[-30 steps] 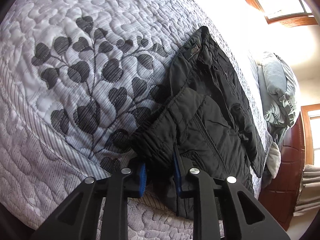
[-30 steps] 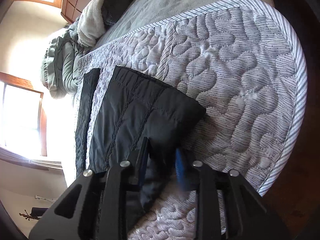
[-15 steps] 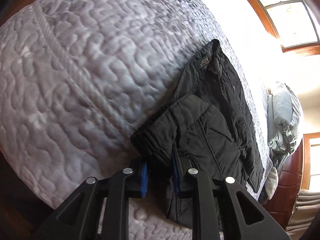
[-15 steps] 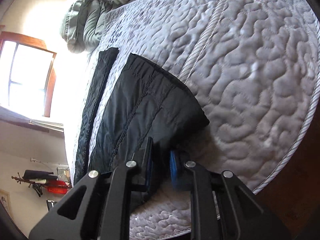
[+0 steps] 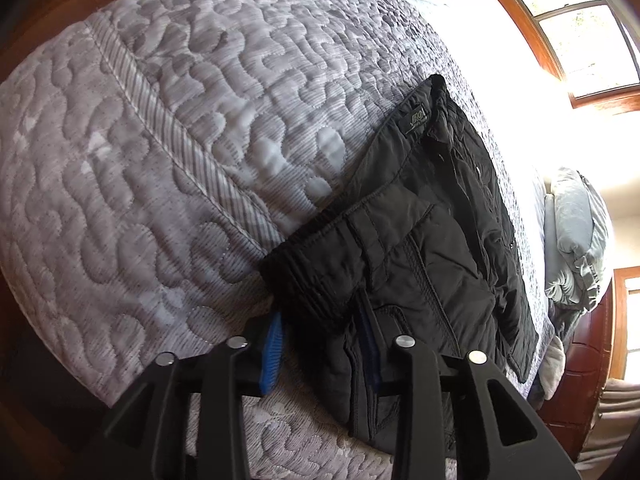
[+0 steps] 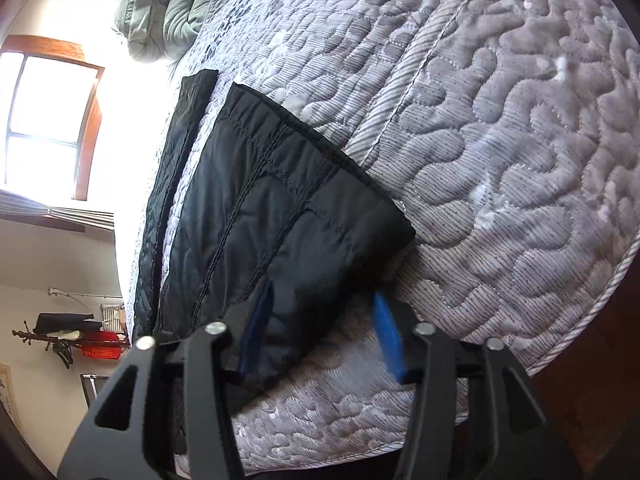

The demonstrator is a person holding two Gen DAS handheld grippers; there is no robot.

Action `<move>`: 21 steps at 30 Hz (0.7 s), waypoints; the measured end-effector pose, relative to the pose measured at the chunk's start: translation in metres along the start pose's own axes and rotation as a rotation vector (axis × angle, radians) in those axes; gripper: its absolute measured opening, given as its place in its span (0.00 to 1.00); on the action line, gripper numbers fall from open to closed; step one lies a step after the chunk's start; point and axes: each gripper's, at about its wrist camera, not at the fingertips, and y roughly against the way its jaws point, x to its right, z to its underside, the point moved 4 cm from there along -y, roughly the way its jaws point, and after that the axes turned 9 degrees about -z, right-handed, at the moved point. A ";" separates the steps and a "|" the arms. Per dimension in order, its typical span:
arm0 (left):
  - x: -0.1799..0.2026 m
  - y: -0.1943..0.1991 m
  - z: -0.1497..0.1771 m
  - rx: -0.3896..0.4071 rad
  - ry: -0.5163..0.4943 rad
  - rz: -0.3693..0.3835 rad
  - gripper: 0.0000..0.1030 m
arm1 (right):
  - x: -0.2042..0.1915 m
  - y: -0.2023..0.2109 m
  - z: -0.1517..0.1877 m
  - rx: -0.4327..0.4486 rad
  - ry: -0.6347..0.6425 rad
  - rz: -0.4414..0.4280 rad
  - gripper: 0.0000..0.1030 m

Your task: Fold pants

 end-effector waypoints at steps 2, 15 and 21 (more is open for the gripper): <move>0.002 0.019 -0.005 0.048 -0.053 -0.044 0.55 | -0.003 0.015 -0.001 -0.007 0.074 0.122 0.73; 0.138 0.060 -0.129 0.191 -0.453 -0.017 0.96 | -0.172 0.004 -0.041 -0.069 0.469 0.200 0.90; 0.172 0.006 -0.173 0.105 -0.464 -0.011 0.96 | -0.232 -0.059 -0.078 -0.097 0.528 0.254 0.93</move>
